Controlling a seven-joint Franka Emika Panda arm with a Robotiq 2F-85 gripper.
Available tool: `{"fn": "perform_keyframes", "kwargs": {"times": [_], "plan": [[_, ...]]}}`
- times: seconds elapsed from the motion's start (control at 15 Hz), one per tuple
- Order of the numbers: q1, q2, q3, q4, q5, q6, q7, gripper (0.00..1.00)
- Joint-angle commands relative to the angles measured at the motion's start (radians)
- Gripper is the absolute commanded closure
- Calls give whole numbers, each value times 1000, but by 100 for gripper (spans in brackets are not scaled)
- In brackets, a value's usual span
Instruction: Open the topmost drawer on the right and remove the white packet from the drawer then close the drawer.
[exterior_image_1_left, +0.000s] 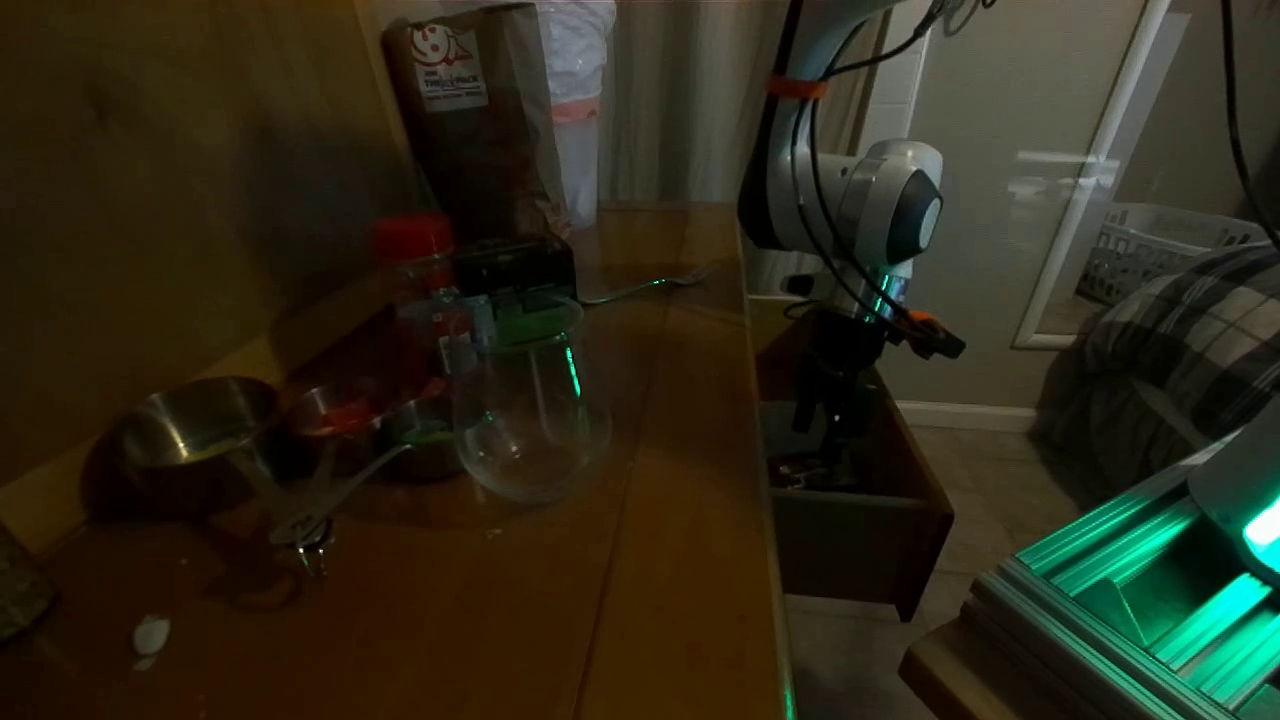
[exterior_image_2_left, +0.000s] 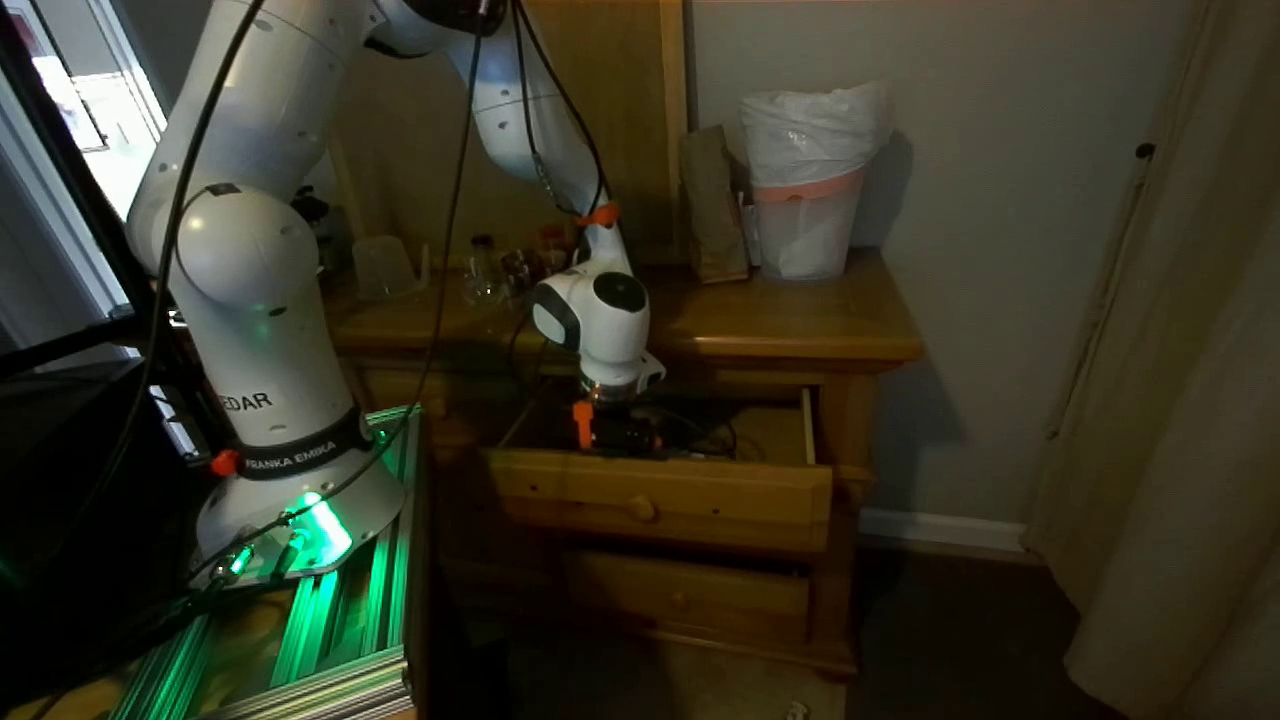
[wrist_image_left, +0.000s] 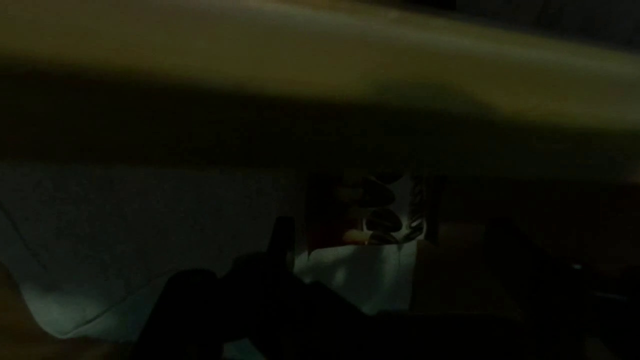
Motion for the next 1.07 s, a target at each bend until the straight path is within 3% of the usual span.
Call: {"fn": "perform_keyframes", "kwargs": {"times": [0.0, 0.2, 0.27, 0.4, 0.53, 0.6, 0.67, 0.8, 1.0], "plan": [[-14, 54, 1, 41, -17, -34, -15, 34], [-11, 74, 0, 56, -15, -39, -16, 56], [-10, 78, 0, 60, -14, -37, -18, 14], [-9, 87, 3, 69, -5, -33, -27, 15], [-8, 95, 4, 76, -4, -31, -36, 2], [-8, 99, 4, 79, -4, -30, -38, 9], [-7, 101, 3, 82, -4, -30, -40, 37], [-8, 107, 2, 87, -3, -28, -46, 35], [-9, 113, 2, 90, 0, -28, -53, 57]]}}
